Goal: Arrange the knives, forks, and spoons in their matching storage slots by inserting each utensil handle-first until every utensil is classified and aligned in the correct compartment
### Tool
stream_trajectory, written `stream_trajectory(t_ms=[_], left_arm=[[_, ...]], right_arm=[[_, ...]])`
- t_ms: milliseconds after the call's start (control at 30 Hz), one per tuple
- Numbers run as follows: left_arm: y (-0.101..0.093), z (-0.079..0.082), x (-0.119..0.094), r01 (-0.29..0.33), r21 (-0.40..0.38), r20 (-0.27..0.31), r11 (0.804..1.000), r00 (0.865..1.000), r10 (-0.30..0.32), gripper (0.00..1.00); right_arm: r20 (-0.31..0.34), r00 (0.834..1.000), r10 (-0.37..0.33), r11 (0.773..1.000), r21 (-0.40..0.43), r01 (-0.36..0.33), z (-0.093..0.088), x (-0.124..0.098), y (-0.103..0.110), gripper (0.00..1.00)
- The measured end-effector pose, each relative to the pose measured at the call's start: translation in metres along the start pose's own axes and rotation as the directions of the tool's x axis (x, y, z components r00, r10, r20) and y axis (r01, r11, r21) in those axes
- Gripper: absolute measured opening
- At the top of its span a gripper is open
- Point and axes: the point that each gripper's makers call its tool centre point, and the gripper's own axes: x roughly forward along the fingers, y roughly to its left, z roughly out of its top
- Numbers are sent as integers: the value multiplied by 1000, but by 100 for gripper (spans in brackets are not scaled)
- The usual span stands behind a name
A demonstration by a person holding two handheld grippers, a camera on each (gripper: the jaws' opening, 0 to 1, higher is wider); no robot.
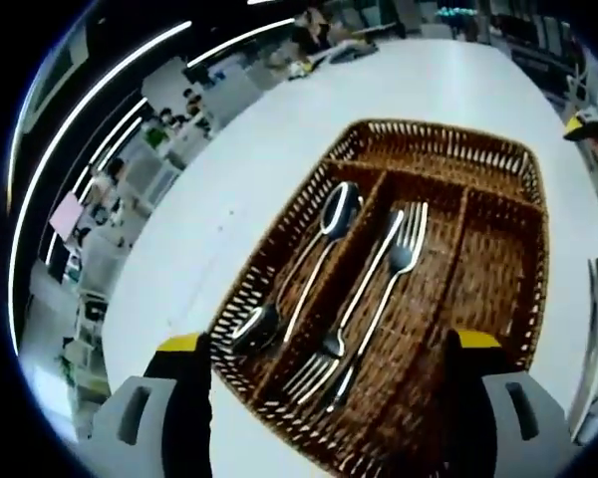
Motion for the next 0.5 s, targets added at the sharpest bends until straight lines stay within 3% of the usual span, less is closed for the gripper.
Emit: stream_trajectory(t_ms=[133, 200, 300, 500], left_arm=[[0, -2, -5, -6, -29, 26, 1000, 1000, 7, 100], [2, -6, -8, -39, -40, 39, 998, 998, 40, 100], [-4, -16, -9, -44, -60, 5, 997, 999, 44, 100], [-8, -16, -17, -59, -115, 20, 992, 998, 62, 100]], right_arm=[[-7, 1000, 2, 1000, -10, -2, 0, 4, 2, 100], [-15, 1000, 5, 1000, -15, -6, -1, 5, 5, 100], [-10, 1000, 10, 1000, -17, -11, 1, 5, 8, 100], [-10, 1000, 14, 1000, -26, -14, 4, 4, 11, 100]])
